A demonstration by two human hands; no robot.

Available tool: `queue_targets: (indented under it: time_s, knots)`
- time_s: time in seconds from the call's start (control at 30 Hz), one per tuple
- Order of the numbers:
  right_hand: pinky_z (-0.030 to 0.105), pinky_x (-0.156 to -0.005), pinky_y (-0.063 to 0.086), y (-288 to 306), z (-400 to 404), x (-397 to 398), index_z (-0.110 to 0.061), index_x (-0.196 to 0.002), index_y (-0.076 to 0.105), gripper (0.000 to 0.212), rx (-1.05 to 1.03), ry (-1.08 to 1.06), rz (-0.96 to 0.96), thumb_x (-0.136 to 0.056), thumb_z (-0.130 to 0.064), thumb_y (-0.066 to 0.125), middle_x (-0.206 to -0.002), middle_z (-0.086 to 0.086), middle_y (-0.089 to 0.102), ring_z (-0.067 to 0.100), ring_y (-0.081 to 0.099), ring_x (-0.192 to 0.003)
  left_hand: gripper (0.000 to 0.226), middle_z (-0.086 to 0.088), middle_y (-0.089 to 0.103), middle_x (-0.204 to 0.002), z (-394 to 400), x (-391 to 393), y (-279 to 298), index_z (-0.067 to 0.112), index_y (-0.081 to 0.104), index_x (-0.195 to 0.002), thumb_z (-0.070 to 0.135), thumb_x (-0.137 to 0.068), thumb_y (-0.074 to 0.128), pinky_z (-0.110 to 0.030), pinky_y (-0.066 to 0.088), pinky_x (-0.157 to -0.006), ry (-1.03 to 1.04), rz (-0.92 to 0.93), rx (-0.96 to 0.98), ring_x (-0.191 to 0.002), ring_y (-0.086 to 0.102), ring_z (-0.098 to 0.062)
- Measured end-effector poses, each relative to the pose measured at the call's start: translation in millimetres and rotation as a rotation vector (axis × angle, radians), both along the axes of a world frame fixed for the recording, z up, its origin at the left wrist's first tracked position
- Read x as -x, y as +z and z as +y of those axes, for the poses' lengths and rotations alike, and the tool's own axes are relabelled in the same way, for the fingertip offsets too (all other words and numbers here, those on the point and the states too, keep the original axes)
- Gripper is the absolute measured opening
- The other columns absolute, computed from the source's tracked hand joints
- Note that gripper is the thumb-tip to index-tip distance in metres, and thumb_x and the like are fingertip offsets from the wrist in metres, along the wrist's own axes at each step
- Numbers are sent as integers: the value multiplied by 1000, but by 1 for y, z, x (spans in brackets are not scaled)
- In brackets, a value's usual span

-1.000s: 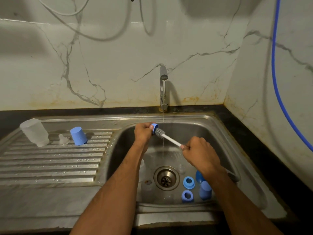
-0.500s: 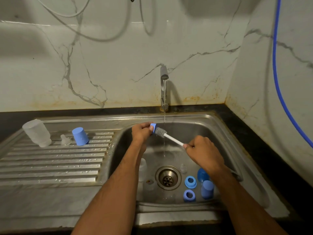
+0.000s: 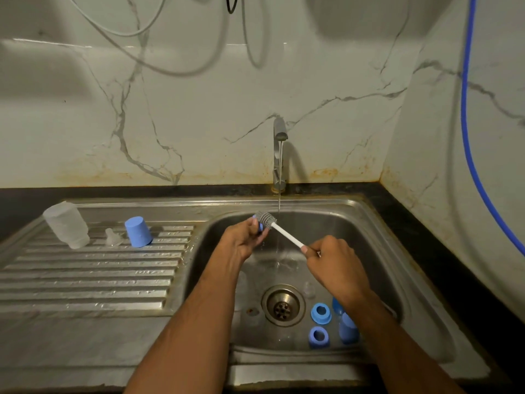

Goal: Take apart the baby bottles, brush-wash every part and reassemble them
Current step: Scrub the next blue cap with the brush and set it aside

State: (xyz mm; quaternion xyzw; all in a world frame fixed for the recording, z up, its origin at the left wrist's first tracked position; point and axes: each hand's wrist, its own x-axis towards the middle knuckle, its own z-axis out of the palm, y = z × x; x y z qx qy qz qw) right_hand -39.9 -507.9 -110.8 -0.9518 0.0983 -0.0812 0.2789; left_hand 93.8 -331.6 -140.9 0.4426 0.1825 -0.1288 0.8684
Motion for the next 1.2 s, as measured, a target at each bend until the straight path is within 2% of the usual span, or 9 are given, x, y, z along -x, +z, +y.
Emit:
queue_targets:
  time_s: [0.07,0.2,0.37,0.53,0.67,0.8,0.87,1.1,1.2]
  knots:
    - [20,-50,35,0,4,-3,-24,-71,58,37,19,11,-3,-103,-41,54,-62,-6,54,6,51,-54,34,-23,62,-124,-2,-2,-1,-3,61,-129,-9,-96,53,-39,58,-88,-15,-40,-74,-113,63,-31]
    - [23,-53,38,4,14,-11,-21,-86,62,31,79,-9,-50,-104,-43,51,-72,-5,58,8,55,-63,34,-19,63,-121,-7,0,0,2,67,-124,-9,-93,57,-33,60,-80,29,-102,-189,-109,65,-28]
    - [31,-58,49,-11,9,-5,-21,-82,63,33,22,26,-5,-102,-46,54,-71,-3,60,12,60,-65,23,-22,67,-117,4,-5,-3,1,72,-113,-2,-95,59,-26,60,-75,120,-16,-2,-103,70,-27]
    - [24,-52,35,-1,12,-10,-20,-78,59,33,-8,-25,-67,-103,-41,53,-67,-4,56,9,55,-60,31,-21,65,-120,-6,0,4,-1,66,-123,-9,-97,52,-33,60,-81,42,-68,43,-106,67,-27]
    - [27,-53,41,-8,13,-8,-23,-75,56,34,-12,-5,-56,-102,-43,54,-66,-5,54,10,55,-60,29,-23,59,-125,-5,1,5,5,71,-115,-7,-99,50,-30,60,-62,41,-32,153,-108,62,-31]
    - [29,-57,49,-9,7,-6,-21,-78,61,34,9,35,-45,-103,-43,54,-66,-4,57,11,57,-60,45,-24,54,-135,1,-4,6,2,60,-132,-14,-98,35,-44,50,-101,108,43,283,-129,52,-38]
    - [28,-57,49,-9,9,-4,-21,-80,65,33,-1,58,-29,-103,-42,54,-66,-4,60,11,58,-60,44,-24,57,-134,3,-3,2,-6,57,-130,-17,-95,32,-47,45,-109,145,56,303,-129,54,-37]
    - [30,-56,48,-6,21,-13,-21,-83,62,35,50,16,-79,-104,-45,49,-70,-5,59,12,59,-64,35,-26,59,-115,-4,3,5,-4,63,-118,-12,-98,35,-41,55,-86,134,76,260,-97,61,-32]
    - [37,-62,58,-11,20,-11,-21,-82,64,34,48,45,-38,-102,-45,52,-71,-4,62,15,63,-65,46,-22,62,-106,-2,5,6,-5,61,-128,-13,-98,28,-33,53,-84,174,69,206,-89,63,-27]
